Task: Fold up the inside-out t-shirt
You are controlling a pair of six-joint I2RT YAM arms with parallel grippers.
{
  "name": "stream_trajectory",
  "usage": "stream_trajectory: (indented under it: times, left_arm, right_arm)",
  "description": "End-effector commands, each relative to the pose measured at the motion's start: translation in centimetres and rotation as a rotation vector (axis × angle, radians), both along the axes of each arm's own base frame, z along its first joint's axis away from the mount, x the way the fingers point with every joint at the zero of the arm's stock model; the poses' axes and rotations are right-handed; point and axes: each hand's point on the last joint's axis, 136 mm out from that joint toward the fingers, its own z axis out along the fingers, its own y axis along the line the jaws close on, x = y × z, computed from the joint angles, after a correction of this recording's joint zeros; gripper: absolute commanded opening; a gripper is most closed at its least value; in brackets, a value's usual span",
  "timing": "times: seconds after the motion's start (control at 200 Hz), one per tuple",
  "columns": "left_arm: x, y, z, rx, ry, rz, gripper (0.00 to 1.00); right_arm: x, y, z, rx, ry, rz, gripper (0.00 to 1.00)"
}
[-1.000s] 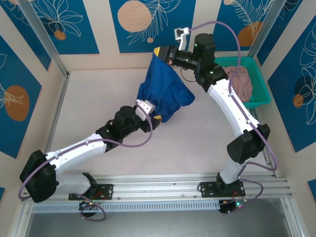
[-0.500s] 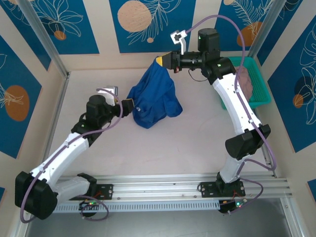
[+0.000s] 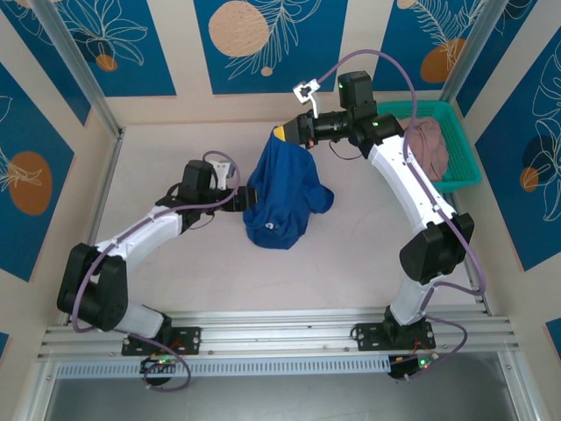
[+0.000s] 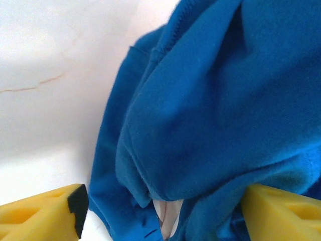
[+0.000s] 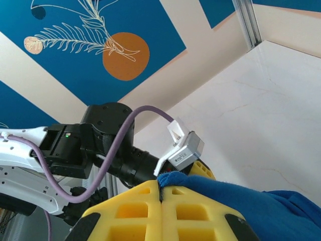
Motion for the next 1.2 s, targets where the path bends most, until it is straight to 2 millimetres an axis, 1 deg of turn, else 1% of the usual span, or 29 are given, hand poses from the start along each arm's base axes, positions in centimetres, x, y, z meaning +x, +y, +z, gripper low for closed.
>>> stream_trajectory:
  times: [0.0, 0.045, 0.105, 0.145, 0.195, 0.22, 0.255, 0.285, 0.295, 0.355, 0.385, 0.395, 0.405, 0.415, 0.425, 0.435, 0.445, 0.525, 0.58, 0.645, 0.68, 0.755, 0.85, 0.905, 0.945, 1.02, 1.06, 1.13, 1.195]
  left_arm:
    - [0.4, -2.4, 2.0, -0.078, -0.043, -0.080, 0.69]
    - [0.6, -2.9, 1.7, -0.087, -0.032, -0.092, 0.59]
    - [0.8, -3.4, 1.4, -0.102, -0.019, -0.100, 0.41]
    - [0.9, -3.7, 1.5, -0.115, -0.016, -0.109, 0.27]
    - [1.2, -3.6, 2.0, -0.117, -0.020, -0.104, 0.06]
    - [1.4, -3.4, 2.5, -0.118, -0.025, -0.095, 0.00]
    - [1.6, -2.9, 3.7, -0.133, -0.047, -0.080, 0.00]
    - [1.7, -2.3, 5.4, -0.155, -0.083, -0.065, 0.00]
    - [1.8, -2.1, 5.7, -0.159, -0.086, -0.056, 0.00]
    - [1.9, -0.4, 9.4, -0.220, -0.159, -0.008, 0.00]
    - [1.7, 0.6, 11.8, -0.258, -0.208, 0.017, 0.00]
    - [1.8, 0.9, 12.2, -0.269, -0.214, 0.027, 0.00]
    - [1.6, 1.3, 13.2, -0.283, -0.236, 0.035, 0.00]
    - [1.7, 1.6, 13.6, -0.293, -0.241, 0.045, 0.00]
    - [1.5, 2.0, 14.7, -0.308, -0.264, 0.052, 0.00]
    - [1.6, 2.3, 15.0, -0.319, -0.269, 0.060, 0.00]
    - [1.3, 2.7, 16.0, -0.332, -0.291, 0.067, 0.00]
    - [0.5, 5.0, 20.6, -0.426, -0.381, 0.110, 0.00]
    - [0.0, 5.9, 22.7, -0.469, -0.420, 0.118, 0.00]
    - [-0.3, 6.1, 23.9, -0.494, -0.440, 0.116, 0.00]
    - [-0.3, 6.0, 24.0, -0.499, -0.434, 0.108, 0.00]
    - [-0.2, 5.1, 23.6, -0.520, -0.409, 0.060, 0.00]
    - [-0.1, 4.6, 22.4, -0.511, -0.389, 0.027, 0.00]
    - [-0.1, 4.9, 21.3, -0.477, -0.384, 0.041, 0.00]
    - [-0.1, 5.2, 20.2, -0.445, -0.375, 0.061, 0.00]
    - [0.0, 6.2, 18.2, -0.408, -0.353, 0.099, 0.00]
    - [0.1, 6.9, 17.3, -0.392, -0.345, 0.130, 0.00]
    - [0.4, 8.2, 15.4, -0.329, -0.324, 0.193, 0.00]
    - [0.9, 9.6, 12.9, -0.217, -0.275, 0.271, 0.00]
  right_arm:
    - [-1.4, -0.1, 1.9, 0.032, -0.066, 0.036, 0.00]
    - [-1.4, -0.2, 1.9, 0.030, -0.069, 0.032, 0.00]
    - [-1.2, -0.5, 2.0, 0.023, -0.077, 0.011, 0.00]
    - [-1.1, -0.9, 2.3, 0.021, -0.087, -0.007, 0.00]
    - [-0.9, -1.5, 2.9, 0.020, -0.099, -0.039, 0.00]
    - [-0.8, -2.0, 3.3, 0.021, -0.110, -0.056, 0.00]
    - [-0.8, -2.7, 4.1, 0.020, -0.132, -0.087, 0.00]
    - [-0.5, -3.3, 4.6, 0.014, -0.151, -0.125, 0.00]
    - [-0.5, -3.6, 4.9, 0.012, -0.160, -0.142, 0.00]
    - [-0.1, -5.2, 6.1, -0.004, -0.208, -0.233, 0.00]
    - [0.2, -6.0, 6.5, -0.013, -0.230, -0.289, 0.00]
    - [0.3, -6.4, 6.7, -0.016, -0.240, -0.312, 0.00]
    - [0.4, -6.6, 6.7, -0.020, -0.243, -0.330, 0.00]
    - [0.5, -6.9, 6.8, -0.025, -0.250, -0.353, 0.00]
    - [0.5, -7.2, 6.9, -0.029, -0.254, -0.370, 0.00]
    - [0.6, -7.4, 7.0, -0.033, -0.263, -0.388, 0.00]
    - [0.7, -7.7, 6.9, -0.038, -0.264, -0.404, 0.00]
    - [1.2, -9.3, 6.6, -0.075, -0.277, -0.527, 0.00]
    - [1.4, -9.9, 5.9, -0.087, -0.279, -0.572, 0.00]
    - [1.4, -9.8, 5.2, -0.083, -0.280, -0.587, 0.00]
    - [1.3, -9.4, 4.9, -0.069, -0.276, -0.569, 0.00]
    - [0.9, -7.7, 4.4, -0.036, -0.253, -0.497, 0.00]
    - [0.8, -5.6, 3.5, -0.032, -0.215, -0.424, 0.00]
    - [1.3, -5.0, 2.4, -0.083, -0.191, -0.434, 0.00]
    - [2.0, -5.4, 1.1, -0.149, -0.172, -0.479, 0.00]
    - [3.5, -7.4, -1.1, -0.258, -0.144, -0.598, 0.00]
    - [4.0, -8.4, -1.9, -0.295, -0.140, -0.649, 0.00]
    - [4.0, -9.2, -2.6, -0.320, -0.142, -0.685, 0.00]
    - [3.5, -8.7, -2.4, -0.295, -0.149, -0.648, 0.00]
